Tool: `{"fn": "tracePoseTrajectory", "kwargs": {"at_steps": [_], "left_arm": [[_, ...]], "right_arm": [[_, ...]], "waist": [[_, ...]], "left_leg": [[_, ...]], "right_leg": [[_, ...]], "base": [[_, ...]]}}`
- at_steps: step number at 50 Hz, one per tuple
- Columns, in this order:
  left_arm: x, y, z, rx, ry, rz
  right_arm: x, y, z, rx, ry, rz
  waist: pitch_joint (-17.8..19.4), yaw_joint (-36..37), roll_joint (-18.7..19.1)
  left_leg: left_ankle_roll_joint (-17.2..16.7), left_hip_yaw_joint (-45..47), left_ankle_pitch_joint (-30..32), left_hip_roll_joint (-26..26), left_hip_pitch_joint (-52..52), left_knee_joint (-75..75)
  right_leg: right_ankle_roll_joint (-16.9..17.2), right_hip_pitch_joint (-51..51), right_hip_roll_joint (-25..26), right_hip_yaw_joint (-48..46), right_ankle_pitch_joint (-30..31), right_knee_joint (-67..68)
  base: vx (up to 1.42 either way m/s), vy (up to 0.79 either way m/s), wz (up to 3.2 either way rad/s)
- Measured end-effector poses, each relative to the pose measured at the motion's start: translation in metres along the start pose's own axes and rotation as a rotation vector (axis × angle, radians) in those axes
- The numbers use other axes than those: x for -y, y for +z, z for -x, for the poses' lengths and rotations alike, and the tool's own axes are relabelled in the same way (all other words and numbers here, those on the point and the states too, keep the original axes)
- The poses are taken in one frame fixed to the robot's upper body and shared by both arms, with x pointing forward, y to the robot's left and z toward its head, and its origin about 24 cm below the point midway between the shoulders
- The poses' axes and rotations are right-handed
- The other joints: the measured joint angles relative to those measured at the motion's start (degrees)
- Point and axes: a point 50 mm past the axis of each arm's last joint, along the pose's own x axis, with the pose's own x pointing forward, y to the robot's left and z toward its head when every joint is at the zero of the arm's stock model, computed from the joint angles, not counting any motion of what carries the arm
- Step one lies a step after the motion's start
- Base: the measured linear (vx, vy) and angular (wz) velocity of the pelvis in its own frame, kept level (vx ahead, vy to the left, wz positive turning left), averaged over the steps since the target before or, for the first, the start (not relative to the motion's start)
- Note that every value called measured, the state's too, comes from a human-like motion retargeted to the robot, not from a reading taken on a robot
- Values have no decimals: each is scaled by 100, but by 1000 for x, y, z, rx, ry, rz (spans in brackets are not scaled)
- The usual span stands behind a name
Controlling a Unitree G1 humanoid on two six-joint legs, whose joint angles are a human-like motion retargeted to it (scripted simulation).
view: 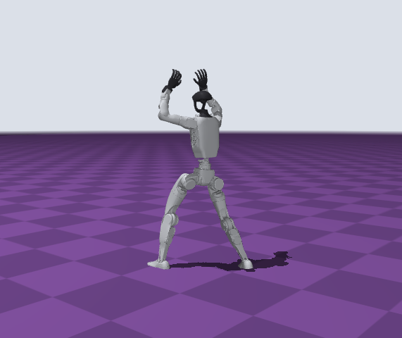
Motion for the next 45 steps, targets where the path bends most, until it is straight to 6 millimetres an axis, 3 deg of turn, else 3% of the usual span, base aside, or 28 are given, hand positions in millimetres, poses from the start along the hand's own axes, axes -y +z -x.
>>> {"fn": "tracePoseTrajectory", "kwargs": {"at_steps": [5, 18, 30, 40, 45], "left_arm": [[-13, 3, -6, 23, 71, -10], [-28, 8, 3, 24, 129, 17], [-39, 6, -1, 46, 167, -30], [-45, 6, -2, 40, 226, -34], [-52, 10, -3, 40, 279, -24]], "right_arm": [[11, -7, -3, -11, -47, 37], [27, -11, 5, -21, -116, 33], [39, -16, -4, -9, -182, 71], [50, -20, -6, -29, -251, 95], [62, -26, -10, -39, -298, 143]], "waist": [[320, -49, 11], [321, -275, 166], [291, -328, 229], [487, -327, 163], [840, -403, 30]], "left_leg": [[0, 56, 297, -70, 224, -583], [0, 42, 721, -66, 498, -1329], [0, 128, 966, 3, 655, -1783], [0, 149, 982, 32, 644, -1808], [0, -3, 670, 2, 256, -1058]], "right_leg": [[33, 26, 38, 30, 7, -178], [57, 66, 207, -8, 142, -362], [89, 66, 339, 38, 259, -608], [33, -53, 343, 85, 223, -452], [-36, -225, 210, 58, -48, 93]], "base": [[-11, 0, 2], [-4, 1, 4], [0, 0, 0], [0, 0, 0], [-3, -1, 12]]}}
